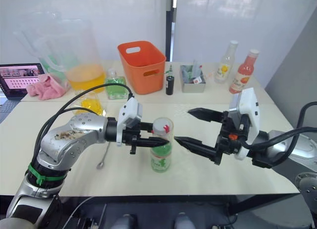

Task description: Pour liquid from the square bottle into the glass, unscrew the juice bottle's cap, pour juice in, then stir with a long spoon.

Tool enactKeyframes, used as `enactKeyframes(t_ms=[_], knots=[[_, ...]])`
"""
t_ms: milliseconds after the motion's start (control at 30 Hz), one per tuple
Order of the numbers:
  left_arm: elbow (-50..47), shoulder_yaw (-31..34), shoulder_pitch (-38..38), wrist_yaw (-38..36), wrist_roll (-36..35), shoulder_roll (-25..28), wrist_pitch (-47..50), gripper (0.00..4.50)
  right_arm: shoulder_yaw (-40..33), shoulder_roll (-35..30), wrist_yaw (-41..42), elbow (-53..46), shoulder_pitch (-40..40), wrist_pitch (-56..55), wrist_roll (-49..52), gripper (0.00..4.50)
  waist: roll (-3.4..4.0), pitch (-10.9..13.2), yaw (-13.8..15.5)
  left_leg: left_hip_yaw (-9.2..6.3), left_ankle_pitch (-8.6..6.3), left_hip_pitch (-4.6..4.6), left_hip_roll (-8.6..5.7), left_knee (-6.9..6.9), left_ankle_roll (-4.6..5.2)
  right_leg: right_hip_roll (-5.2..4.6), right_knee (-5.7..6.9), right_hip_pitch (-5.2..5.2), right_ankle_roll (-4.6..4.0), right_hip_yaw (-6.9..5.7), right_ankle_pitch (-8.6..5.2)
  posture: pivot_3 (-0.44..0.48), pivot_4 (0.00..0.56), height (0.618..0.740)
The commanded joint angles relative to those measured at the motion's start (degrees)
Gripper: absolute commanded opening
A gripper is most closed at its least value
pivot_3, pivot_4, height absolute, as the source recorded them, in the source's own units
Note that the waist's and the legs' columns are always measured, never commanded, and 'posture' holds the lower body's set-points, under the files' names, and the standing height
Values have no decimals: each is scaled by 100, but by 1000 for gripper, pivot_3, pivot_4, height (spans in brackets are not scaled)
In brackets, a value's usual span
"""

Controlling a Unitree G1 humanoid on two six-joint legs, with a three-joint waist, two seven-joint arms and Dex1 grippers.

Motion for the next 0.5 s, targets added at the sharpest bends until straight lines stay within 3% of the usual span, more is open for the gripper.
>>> enactKeyframes(t_ms=[33,300,500], knots=[[-24,-14,146,161,78,-79,1,1454,75,-4,-85,-10,-240,-1,-95,4500,0,0,15,-1,0,0,0,0,0,0,0,0,0,-1,0,0,150,740],[-23,-171,373,284,190,-202,-149,1445,751,14,-296,68,-924,257,-406,4500,0,-1,125,2,0,0,-1,6,0,-2,-5,4,-1,1,1,0,150,740],[-39,-173,364,327,187,-238,-110,1445,1315,373,-649,74,-1485,575,-445,4500,0,-1,136,2,0,-1,-1,5,0,-3,-6,3,-1,1,2,0,150,740]])
